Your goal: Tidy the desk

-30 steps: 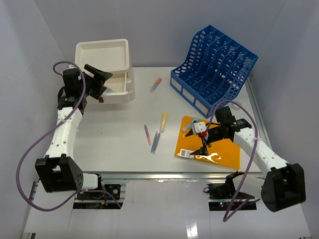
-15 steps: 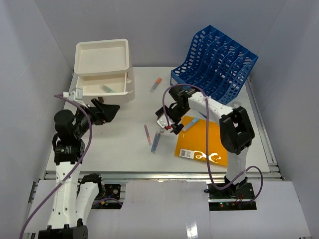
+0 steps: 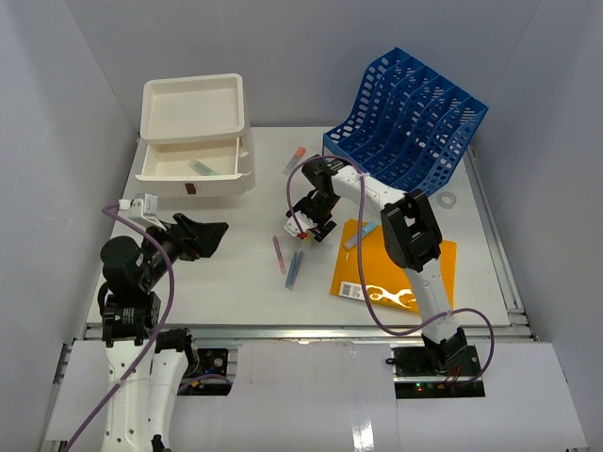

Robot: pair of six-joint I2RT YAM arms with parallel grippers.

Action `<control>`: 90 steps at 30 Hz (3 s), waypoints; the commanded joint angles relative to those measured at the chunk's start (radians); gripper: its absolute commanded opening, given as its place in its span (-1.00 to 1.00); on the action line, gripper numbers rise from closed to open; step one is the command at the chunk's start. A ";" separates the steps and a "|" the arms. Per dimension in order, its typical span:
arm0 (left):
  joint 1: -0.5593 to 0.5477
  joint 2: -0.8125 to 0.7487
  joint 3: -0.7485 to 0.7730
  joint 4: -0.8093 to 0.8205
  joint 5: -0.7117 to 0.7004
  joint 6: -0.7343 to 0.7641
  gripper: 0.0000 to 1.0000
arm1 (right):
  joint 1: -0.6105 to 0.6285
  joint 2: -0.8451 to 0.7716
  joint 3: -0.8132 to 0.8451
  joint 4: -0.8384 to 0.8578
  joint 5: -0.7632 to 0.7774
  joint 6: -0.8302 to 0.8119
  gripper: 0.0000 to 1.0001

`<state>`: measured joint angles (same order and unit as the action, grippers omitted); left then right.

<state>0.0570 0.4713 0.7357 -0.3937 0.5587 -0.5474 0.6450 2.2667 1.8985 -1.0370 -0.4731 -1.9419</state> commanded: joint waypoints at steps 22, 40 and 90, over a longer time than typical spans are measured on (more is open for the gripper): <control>0.000 -0.098 -0.083 -0.105 0.001 -0.050 0.93 | -0.013 0.057 -0.003 -0.055 0.096 0.229 -0.77; 0.001 -0.137 0.105 -0.183 -0.235 -0.089 0.93 | 0.161 -0.243 0.270 0.515 0.094 1.104 -0.85; -0.795 0.974 0.710 -0.114 -0.443 0.128 0.64 | -0.440 -0.908 -0.704 0.991 -0.643 1.792 0.87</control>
<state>-0.5300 1.1022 1.1886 -0.4020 0.3823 -0.5701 0.2940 1.5252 1.4854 -0.0028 -0.9567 -0.1390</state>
